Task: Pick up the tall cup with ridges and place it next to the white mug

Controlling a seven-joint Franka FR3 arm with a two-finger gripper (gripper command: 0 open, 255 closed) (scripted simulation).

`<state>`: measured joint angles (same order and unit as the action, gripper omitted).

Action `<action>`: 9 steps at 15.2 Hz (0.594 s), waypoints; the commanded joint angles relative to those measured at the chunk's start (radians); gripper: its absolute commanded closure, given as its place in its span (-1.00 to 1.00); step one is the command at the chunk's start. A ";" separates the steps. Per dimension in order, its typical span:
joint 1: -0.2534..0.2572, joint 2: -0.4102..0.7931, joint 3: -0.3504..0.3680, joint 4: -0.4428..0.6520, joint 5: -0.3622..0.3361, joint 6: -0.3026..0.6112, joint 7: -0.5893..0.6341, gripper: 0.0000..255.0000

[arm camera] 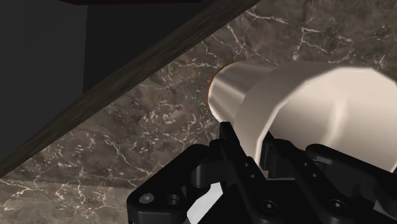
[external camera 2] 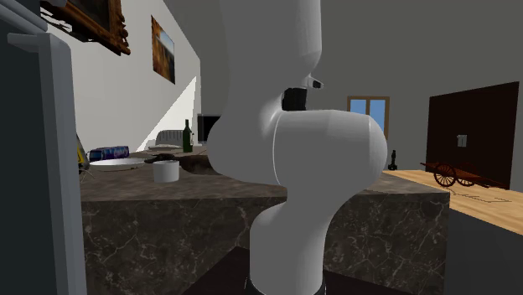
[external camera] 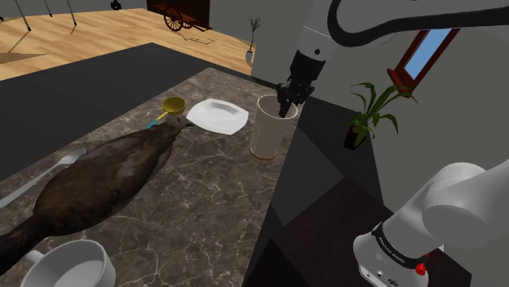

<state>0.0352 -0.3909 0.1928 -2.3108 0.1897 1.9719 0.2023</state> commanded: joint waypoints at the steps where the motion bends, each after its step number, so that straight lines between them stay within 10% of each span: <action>1: -0.001 -0.002 -0.001 0.025 -0.002 -0.027 0.004 1.00; 9: -0.004 -0.011 -0.009 0.125 -0.009 -0.135 0.014 1.00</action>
<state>0.0319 -0.4016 0.1847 -2.1994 0.1812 1.8503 0.2147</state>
